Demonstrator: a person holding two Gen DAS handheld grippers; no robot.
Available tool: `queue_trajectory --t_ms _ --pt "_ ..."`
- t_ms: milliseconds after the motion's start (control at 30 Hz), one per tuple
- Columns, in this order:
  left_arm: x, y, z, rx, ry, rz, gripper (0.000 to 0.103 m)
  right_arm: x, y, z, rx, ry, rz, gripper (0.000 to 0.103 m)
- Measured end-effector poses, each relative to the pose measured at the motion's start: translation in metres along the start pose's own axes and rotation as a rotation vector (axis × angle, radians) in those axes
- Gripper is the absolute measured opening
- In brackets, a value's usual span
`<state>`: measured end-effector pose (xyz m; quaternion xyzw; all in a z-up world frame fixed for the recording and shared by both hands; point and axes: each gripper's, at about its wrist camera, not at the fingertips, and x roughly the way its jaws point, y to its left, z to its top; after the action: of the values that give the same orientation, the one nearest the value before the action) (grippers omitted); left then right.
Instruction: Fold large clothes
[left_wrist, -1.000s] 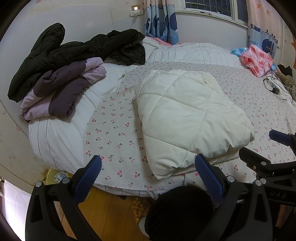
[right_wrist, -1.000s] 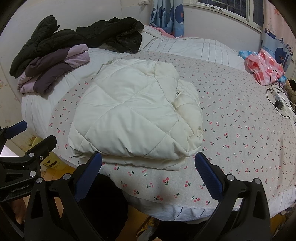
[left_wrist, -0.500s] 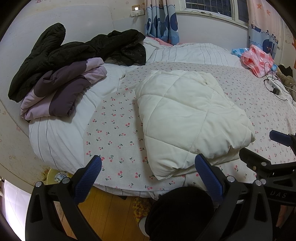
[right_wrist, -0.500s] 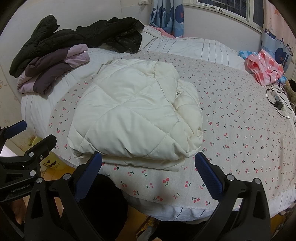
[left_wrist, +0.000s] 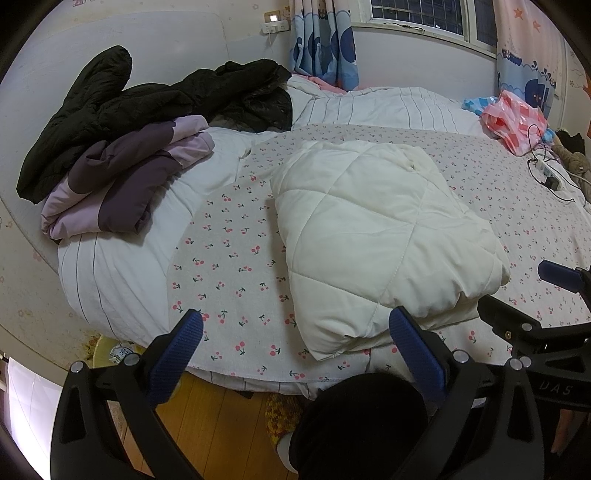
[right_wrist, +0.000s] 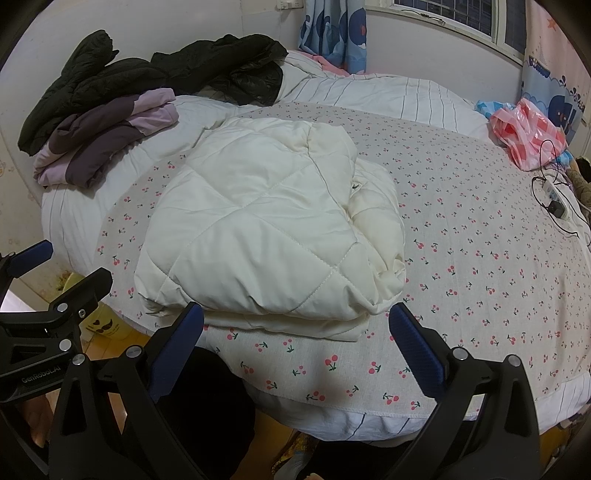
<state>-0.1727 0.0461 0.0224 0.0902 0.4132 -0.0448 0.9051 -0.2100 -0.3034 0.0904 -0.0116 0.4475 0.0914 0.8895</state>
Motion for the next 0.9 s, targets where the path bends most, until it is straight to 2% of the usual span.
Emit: queue_trajectory --t_ms 900 --pt "-0.0008 -0.0027 -0.0007 -0.003 0.002 0.002 0.096 0.0016 0.0008 0.0002 0.003 0.004 -0.001 0.097"
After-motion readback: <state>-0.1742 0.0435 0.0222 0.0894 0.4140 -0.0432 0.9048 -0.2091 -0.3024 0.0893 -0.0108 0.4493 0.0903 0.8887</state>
